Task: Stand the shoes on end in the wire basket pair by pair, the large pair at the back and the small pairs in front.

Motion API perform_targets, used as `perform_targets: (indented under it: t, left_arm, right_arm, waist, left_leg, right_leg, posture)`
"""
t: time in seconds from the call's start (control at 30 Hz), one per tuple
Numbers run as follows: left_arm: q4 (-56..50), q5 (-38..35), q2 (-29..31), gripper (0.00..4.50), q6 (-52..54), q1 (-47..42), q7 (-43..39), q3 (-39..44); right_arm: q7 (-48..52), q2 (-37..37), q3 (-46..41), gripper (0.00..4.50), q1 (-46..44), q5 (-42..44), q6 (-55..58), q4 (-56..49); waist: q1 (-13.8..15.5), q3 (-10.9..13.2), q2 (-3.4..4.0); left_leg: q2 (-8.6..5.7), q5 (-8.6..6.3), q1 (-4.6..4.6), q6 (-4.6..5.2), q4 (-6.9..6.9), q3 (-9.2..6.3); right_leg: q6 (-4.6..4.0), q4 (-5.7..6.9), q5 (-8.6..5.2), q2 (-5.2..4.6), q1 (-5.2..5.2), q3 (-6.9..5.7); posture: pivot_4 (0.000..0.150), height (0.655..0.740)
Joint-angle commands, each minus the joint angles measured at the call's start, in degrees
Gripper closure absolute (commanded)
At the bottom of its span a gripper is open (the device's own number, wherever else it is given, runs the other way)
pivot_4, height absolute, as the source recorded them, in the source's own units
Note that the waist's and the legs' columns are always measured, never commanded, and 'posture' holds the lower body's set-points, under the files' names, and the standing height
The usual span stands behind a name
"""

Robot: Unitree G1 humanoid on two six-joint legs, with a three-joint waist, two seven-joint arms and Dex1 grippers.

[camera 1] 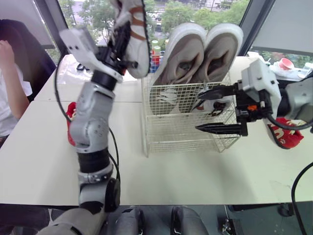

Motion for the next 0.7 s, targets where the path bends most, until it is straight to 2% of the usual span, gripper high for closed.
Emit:
perform_targets:
  t: [0.03, 0.13, 0.43, 0.6, 0.7]
  left_arm:
    - [-2.1, 4.6, -3.7, 4.40, -9.8, 1.2, -1.2, -6.8]
    - [-1.3, 6.3, -7.0, 4.40, -13.2, 3.0, -0.8, -10.3]
    - [4.7, 23.5, -8.4, 4.40, -26.1, 10.1, 3.8, -21.1]
    - [13.8, 32.1, -9.2, 4.40, -40.5, 11.9, 8.5, -23.7]
    - [18.8, 35.1, -9.9, 4.40, -45.0, 12.8, 11.7, -24.0]
  right_arm:
    - [1.1, -1.9, -1.1, 0.00, -0.8, -1.0, -1.2, 1.1]
    - [1.5, -2.3, -0.8, 0.00, -0.7, -1.5, -1.2, 1.9]
    - [3.0, -3.7, -0.5, 0.00, -1.0, -0.8, 0.5, 2.3]
    - [3.3, -4.2, -0.5, 0.00, -1.8, -0.4, 2.0, 1.9]
    - [3.7, -4.6, -0.5, 0.00, -2.3, -0.3, 2.8, 1.8]
  waist:
    - [0.0, 0.0, 0.00]
    - [0.1, 0.0, 0.00]
    - [0.1, 0.0, 0.02]
    - [0.3, 0.0, 0.03]
    - [0.3, 0.0, 0.04]
  left_leg:
    - [0.01, -0.04, 0.00, 0.07, 0.00, -0.02]
    - [0.00, -0.05, -0.03, 0.15, 0.04, -0.04]
    - [0.00, -0.13, -0.04, 0.30, 0.03, 0.00]
    - [-0.01, -0.15, -0.06, 0.32, 0.05, -0.01]
    - [-0.03, -0.15, -0.05, 0.34, 0.07, 0.00]
  right_leg:
    - [-0.01, 0.00, 0.00, 0.04, 0.00, 0.00]
    - [-0.02, -0.05, -0.01, 0.04, 0.02, 0.01]
    - [-0.01, -0.06, -0.01, 0.02, -0.03, 0.03]
    - [-0.02, -0.08, -0.01, -0.04, -0.02, 0.01]
    - [-0.02, -0.09, -0.01, -0.08, -0.02, 0.01]
  posture:
    - [0.150, 0.7400]
    - [0.150, 0.7400]
    - [0.150, 0.7400]
    - [0.150, 0.7400]
    - [0.150, 0.7400]
